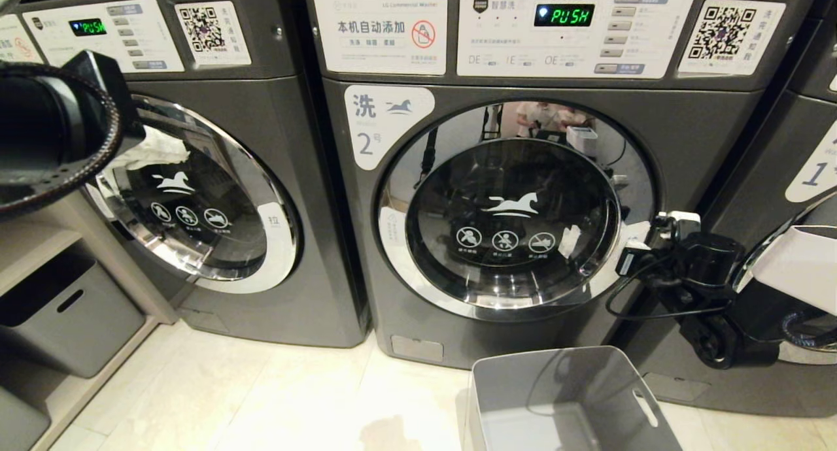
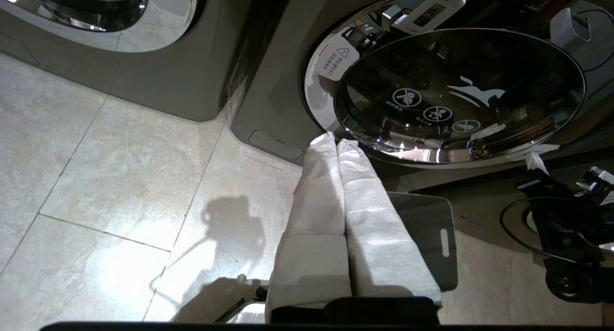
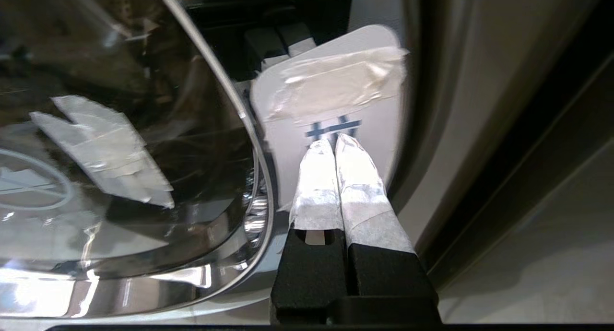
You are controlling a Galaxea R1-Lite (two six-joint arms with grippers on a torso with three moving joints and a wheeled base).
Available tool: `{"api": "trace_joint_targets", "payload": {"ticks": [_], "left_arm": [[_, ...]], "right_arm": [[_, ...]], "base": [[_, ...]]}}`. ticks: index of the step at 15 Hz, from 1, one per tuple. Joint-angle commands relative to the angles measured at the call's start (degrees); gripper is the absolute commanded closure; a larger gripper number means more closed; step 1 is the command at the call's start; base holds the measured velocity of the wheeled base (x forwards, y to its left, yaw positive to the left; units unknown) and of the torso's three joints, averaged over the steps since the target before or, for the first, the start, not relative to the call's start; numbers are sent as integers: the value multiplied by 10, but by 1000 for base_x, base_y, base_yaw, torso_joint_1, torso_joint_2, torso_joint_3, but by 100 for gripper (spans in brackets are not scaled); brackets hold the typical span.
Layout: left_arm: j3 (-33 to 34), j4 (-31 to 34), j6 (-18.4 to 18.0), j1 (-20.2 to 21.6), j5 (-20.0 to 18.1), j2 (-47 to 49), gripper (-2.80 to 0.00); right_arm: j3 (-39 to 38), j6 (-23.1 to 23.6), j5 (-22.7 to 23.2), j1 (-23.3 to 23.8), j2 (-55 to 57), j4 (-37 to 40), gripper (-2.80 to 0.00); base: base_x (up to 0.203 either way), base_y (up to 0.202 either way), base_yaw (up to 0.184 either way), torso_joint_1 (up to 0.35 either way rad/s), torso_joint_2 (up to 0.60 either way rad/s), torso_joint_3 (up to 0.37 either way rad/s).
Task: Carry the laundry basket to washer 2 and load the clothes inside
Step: Press the washing machine door tightly with the right hand, then press the washing machine switch
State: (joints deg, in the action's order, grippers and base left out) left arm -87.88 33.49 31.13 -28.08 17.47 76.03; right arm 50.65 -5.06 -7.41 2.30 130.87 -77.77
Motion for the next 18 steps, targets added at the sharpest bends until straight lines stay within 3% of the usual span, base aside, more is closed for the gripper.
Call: {"api": "trace_joint_targets", "payload": {"ticks": [1,4,6,10,13,16,18], "left_arm": [[5,2,2,4,1,-6,0],[6,3,2,7,1,-6,0],[8,3,2,7,0,-5,0],[61,-3,4,7,-3,-11,0],[130,-19,8,7,-42,-29,0],[235,-110,16,8,-80,-48,0],[317,-199,30,18,-85,-66,0]], "right_arm": [[0,0,-1,2,7,-2,0],[-24,2,-1,2,-9,-3,0],[-98,4,1,-3,-63,1,0],[-364,7,10,-40,-235,3,0],[-515,3,12,-60,-374,7,0],[-526,0,15,-68,-526,70,0],[-528,31,33,-71,-623,105,0]], "base": [[0,0,0,0,0,0],[0,0,0,0,0,0],[0,0,0,0,0,0],[0,0,0,0,0,0],[0,0,0,0,0,0],[0,0,0,0,0,0],[0,0,0,0,0,0]]}}
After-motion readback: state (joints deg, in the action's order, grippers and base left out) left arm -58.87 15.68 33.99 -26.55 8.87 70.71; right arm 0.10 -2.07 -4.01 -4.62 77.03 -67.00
